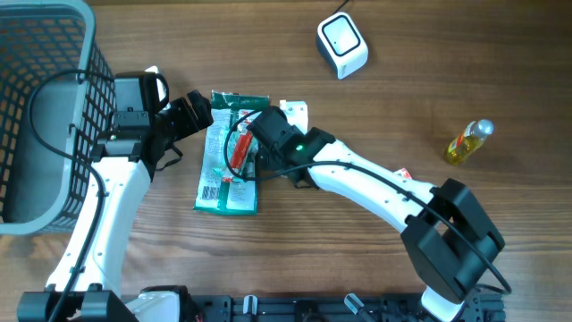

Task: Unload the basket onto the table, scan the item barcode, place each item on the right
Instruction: 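Position the right gripper over the green-lidded jar, then lower the right gripper around the green-lidded jar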

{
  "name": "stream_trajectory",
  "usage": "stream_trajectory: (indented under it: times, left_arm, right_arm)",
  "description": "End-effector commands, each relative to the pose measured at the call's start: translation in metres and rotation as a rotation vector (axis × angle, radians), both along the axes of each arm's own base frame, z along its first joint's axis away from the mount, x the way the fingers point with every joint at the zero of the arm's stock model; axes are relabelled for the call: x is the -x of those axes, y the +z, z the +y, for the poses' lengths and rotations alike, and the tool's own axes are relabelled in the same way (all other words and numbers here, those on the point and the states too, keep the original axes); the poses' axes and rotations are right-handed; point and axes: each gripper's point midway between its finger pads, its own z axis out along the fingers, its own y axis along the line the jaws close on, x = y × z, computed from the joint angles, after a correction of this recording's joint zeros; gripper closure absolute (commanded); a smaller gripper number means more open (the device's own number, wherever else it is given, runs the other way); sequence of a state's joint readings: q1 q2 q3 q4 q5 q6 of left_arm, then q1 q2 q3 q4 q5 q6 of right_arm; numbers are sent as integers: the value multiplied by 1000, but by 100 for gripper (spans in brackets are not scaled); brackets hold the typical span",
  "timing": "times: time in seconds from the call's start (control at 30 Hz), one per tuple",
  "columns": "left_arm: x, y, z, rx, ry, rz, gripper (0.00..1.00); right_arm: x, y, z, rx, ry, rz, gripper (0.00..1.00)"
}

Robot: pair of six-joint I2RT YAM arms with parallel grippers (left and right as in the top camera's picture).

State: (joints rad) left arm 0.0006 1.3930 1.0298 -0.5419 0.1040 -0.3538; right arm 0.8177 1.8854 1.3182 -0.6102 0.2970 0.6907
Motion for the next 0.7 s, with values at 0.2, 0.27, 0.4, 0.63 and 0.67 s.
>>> stream_trajectory:
  times: [0.2, 0.27, 0.4, 0.63, 0.67]
  left_arm:
    - [-3, 11, 0, 5, -7, -32, 0]
    - [-3, 11, 0, 5, -7, -31, 0]
    - [-3, 11, 0, 5, -7, -31, 0]
    - [-3, 11, 0, 5, -7, -32, 0]
    - [-3, 11, 0, 5, -7, -32, 0]
  right_arm:
    - [4, -2, -14, 14, -42, 58, 19]
    - [2, 3, -23, 5, -84, 63, 21]
    - [1, 9, -47, 13, -151, 97, 24]
    - [11, 6, -60, -9, -195, 190, 27]
    - [12, 7, -60, -20, -194, 197, 27]
